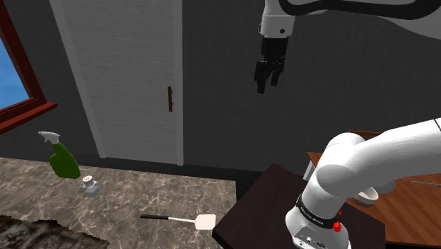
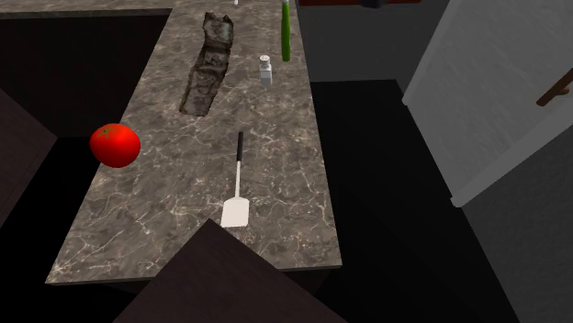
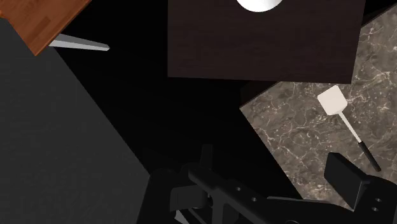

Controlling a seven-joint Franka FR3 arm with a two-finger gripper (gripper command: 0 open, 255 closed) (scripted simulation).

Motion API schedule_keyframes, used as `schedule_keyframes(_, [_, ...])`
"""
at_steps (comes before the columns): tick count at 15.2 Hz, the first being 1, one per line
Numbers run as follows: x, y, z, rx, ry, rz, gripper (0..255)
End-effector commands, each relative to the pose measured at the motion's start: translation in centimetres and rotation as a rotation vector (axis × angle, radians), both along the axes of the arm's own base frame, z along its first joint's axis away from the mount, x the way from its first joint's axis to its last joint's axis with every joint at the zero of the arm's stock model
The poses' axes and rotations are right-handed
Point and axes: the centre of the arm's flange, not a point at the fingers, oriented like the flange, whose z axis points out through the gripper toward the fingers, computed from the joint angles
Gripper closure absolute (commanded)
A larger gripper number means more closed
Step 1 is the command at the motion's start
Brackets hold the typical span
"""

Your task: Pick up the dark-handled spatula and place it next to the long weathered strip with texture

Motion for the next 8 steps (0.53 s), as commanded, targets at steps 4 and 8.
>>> schedule_keyframes(4, [1.1, 1.6, -3.3, 0.009, -0.006, 0.047, 0])
schedule_keyframes(8, [2.4, 3.9, -7.7, 0.022, -0.013, 0.11, 0])
